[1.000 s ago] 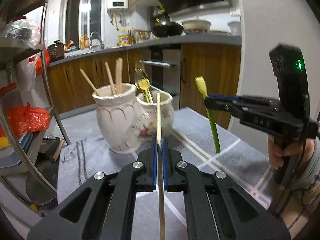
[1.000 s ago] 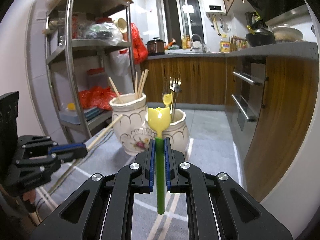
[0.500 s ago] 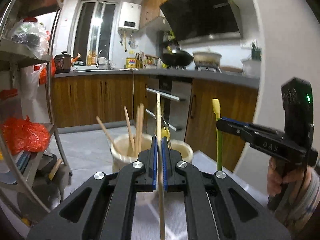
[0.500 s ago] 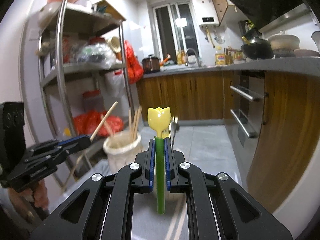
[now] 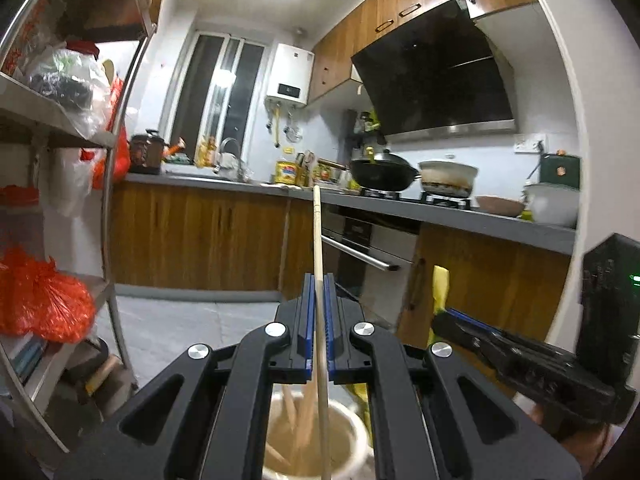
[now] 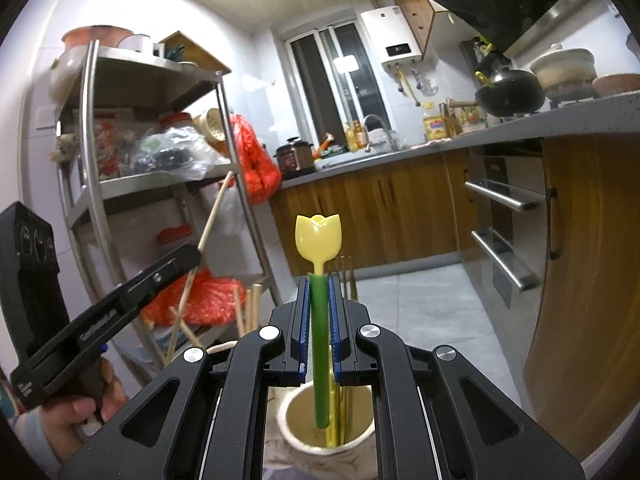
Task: Organize utensils
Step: 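Lift the chopstick and green spoon and carry both over the ceramic holder, then release the chopstick into the tall cup while the right gripper releases the green spoon into the short cup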
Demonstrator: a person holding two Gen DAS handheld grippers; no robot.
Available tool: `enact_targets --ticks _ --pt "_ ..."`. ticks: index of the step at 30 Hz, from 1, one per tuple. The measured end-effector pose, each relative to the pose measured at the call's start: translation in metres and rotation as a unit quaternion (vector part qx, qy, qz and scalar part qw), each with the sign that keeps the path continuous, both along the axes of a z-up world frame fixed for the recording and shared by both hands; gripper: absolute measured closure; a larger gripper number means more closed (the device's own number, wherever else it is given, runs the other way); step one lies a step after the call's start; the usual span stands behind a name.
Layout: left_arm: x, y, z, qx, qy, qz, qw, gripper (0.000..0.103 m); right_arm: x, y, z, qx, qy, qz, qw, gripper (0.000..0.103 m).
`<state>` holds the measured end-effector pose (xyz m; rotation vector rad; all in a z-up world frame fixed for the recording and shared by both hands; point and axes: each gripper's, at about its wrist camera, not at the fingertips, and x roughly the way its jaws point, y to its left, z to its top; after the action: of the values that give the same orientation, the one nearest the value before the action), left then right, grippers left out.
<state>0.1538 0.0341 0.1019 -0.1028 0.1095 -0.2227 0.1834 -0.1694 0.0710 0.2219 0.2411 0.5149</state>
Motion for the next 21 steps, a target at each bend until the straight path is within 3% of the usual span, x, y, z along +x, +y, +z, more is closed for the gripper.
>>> enact_targets --ticks 6,11,21 --pt "0.025 -0.003 -0.014 0.018 -0.003 0.045 0.9988 0.099 0.008 0.007 -0.015 -0.019 0.008 -0.020 1.000 0.093" --pt "0.020 -0.006 -0.025 0.040 0.008 0.030 0.9987 0.099 0.018 0.010 -0.025 -0.041 0.041 -0.021 0.998 0.093" --pt "-0.001 -0.014 -0.043 0.093 0.084 0.013 0.9920 0.099 0.027 0.013 -0.041 -0.069 0.116 -0.028 0.990 0.093"
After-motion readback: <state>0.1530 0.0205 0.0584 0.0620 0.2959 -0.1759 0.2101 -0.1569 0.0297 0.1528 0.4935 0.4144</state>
